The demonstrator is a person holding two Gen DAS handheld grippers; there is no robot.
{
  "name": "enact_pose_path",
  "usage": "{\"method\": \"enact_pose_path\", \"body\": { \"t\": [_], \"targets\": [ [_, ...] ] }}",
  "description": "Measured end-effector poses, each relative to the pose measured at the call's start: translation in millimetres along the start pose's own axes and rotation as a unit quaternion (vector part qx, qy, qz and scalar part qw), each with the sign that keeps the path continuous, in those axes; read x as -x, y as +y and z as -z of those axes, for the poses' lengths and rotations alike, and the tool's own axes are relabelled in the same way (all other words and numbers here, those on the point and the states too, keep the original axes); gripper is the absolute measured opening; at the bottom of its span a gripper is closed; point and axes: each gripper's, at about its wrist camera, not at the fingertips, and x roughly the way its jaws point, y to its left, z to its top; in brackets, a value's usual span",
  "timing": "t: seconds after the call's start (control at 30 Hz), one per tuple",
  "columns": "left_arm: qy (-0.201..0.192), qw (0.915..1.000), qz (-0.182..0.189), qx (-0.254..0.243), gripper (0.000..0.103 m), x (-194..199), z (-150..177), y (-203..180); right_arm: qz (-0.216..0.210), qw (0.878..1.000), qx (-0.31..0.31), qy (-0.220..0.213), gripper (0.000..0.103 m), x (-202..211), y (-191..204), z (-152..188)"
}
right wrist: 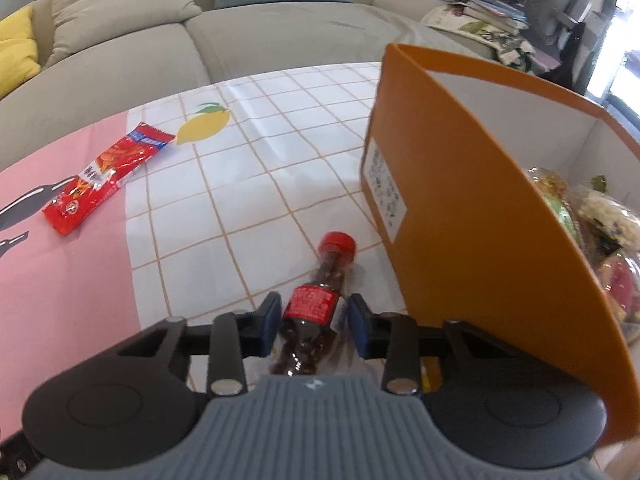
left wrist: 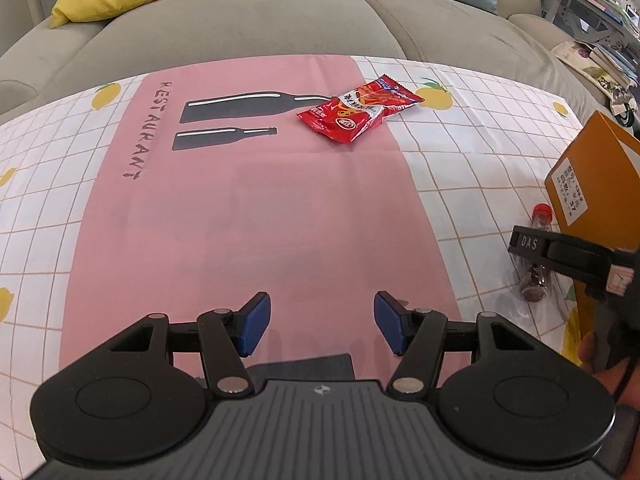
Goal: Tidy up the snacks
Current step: 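Grasp the red-capped bottle with the right tool while the left tool grasps the red spicy-strip bag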
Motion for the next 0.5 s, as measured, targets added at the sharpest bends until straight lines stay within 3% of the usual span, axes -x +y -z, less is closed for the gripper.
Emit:
{"method": "enact_pose_path", "body": {
  "t": [0.27, 0.5],
  "targets": [
    [-0.037, 0.9989, 0.022, -0.018, 0.070, -16, -29, -3, -0.073, 0.996, 0.056, -0.001, 0.031, -6, 11, -9],
    [-0.084, 0.9887, 0.040, -0.118, 0.075, -47, -80, -16, -0.113, 0.989, 0.093, 0.004, 0.031, -17, 19, -24]
  ]
}}
